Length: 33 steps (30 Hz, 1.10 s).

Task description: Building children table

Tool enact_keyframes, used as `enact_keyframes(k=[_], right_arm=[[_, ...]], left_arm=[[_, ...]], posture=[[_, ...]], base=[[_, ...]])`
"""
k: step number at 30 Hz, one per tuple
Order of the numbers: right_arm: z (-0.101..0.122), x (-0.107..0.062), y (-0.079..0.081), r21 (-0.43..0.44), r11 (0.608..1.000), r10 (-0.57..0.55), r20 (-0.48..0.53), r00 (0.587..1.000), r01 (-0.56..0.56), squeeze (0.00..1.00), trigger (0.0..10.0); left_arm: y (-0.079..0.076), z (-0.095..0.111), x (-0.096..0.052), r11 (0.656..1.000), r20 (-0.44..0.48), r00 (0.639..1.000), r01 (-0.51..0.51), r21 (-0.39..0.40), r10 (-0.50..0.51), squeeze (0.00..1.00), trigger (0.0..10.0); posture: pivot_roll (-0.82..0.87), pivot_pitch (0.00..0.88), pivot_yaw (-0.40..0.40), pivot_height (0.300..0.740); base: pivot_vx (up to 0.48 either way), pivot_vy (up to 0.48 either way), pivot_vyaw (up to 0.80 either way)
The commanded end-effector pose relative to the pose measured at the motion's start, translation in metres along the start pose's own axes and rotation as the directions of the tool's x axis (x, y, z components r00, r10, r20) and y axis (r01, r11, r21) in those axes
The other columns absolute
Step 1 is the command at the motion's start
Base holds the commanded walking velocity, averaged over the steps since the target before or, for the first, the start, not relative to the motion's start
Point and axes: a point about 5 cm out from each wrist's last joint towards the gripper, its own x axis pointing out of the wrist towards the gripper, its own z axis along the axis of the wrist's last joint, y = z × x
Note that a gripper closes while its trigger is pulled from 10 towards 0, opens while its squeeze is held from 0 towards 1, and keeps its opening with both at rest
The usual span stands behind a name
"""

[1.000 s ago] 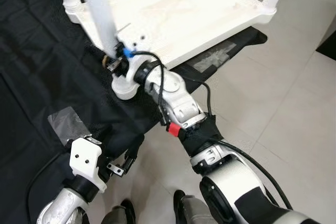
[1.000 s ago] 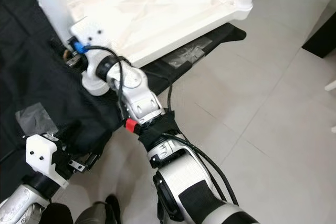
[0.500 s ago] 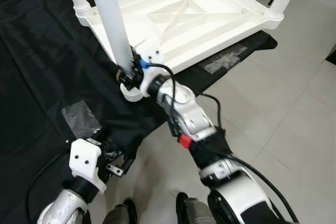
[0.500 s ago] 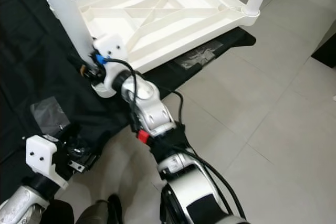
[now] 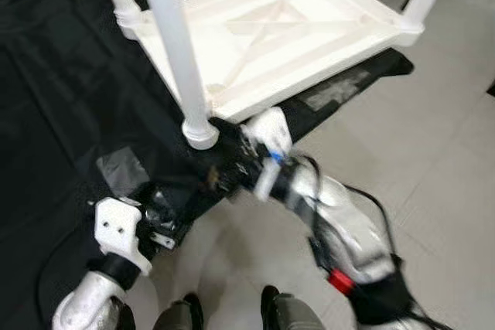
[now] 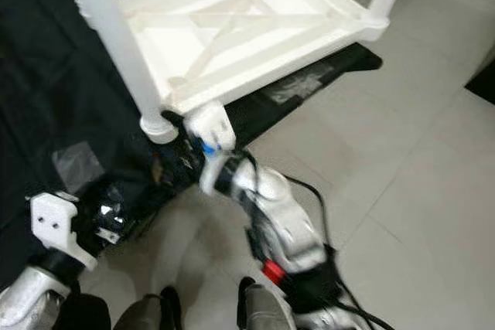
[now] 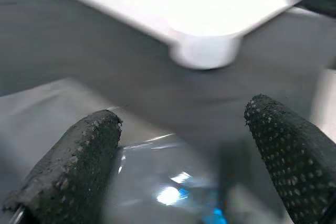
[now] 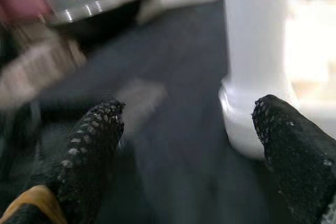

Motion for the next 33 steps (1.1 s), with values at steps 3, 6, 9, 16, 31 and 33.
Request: enact_keyframes(k=[3,6,9,16,31,33], right_arm=[[-0.008,-0.022,-0.023,-0.049,0.984,-0.174,-0.076,0.982,0.170,0.00,10.0],[-0.009,-0.027,-0.031,-0.051,0.972,-0.234,-0.088,0.968,0.231,0.00,10.0],[-0.008,-0.027,-0.031,-0.040,0.977,-0.214,-0.079,0.974,0.212,0.00,10.0],[-0.020,-0.022,-0.001,-0.031,0.997,-0.075,-0.118,0.990,0.072,0.00,10.0],[-0.026,-0.024,0.008,-0.024,1.000,0.009,-0.140,0.990,-0.012,0.00,10.0],[-0.027,-0.024,0.008,-0.026,1.000,-0.001,-0.142,0.990,-0.003,0.00,10.0]], left_arm=[[0.024,-0.016,-0.004,0.979,-0.112,0.973,-0.204,-0.018,0.201,0.00,10.0],[0.028,-0.016,-0.007,0.971,-0.119,0.966,-0.236,-0.036,0.231,0.00,10.0],[0.029,-0.017,-0.011,0.967,-0.131,0.961,-0.250,-0.049,0.242,0.00,10.0],[0.007,-0.019,-0.022,0.965,-0.156,0.965,-0.233,-0.122,0.213,0.00,10.0],[-0.005,-0.016,-0.006,0.965,-0.134,0.973,-0.208,-0.157,0.188,0.00,10.0],[-0.007,-0.016,-0.004,0.969,-0.134,0.974,-0.201,-0.141,0.182,0.00,10.0]], posture=[[0.01,0.232,-0.023,0.740],[0.02,0.224,-0.025,0.740],[0.03,0.210,-0.033,0.740],[0.04,0.187,-0.043,0.740],[0.03,0.131,-0.036,0.740],[0.03,0.130,-0.035,0.740]], base=[[0.000,0.000,0.00],[0.000,0.000,0.00],[0.000,0.000,0.00],[0.000,-0.472,0.57],[0.000,-0.468,0.32],[0.000,0.000,0.79]])
